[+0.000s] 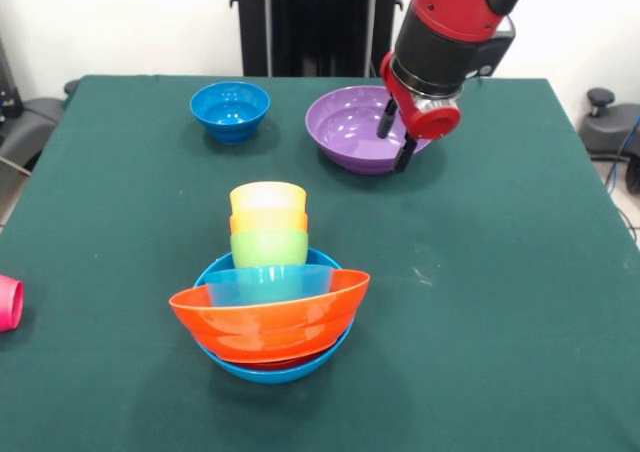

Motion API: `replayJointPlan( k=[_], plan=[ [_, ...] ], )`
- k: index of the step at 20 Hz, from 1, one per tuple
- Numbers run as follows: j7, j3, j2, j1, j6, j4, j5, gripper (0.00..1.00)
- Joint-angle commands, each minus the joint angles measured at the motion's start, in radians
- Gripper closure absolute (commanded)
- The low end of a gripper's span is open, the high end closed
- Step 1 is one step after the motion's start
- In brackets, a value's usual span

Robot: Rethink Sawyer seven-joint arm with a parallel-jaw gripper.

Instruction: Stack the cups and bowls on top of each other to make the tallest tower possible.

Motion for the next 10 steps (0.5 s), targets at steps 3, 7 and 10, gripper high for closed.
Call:
replayJointPlan(
  k=[3, 7, 10],
  plan=[
    [0.115, 0.061, 0.076, 0.011, -0.029, 0.016, 0.009, 0.00],
    [0.095, 0.042, 0.071, 0.019, 0.043, 0.008, -0.008, 0.00],
    [0.090, 0.032, 0.067, 0.022, 0.059, 0.010, -0.013, 0.00]
  ],
)
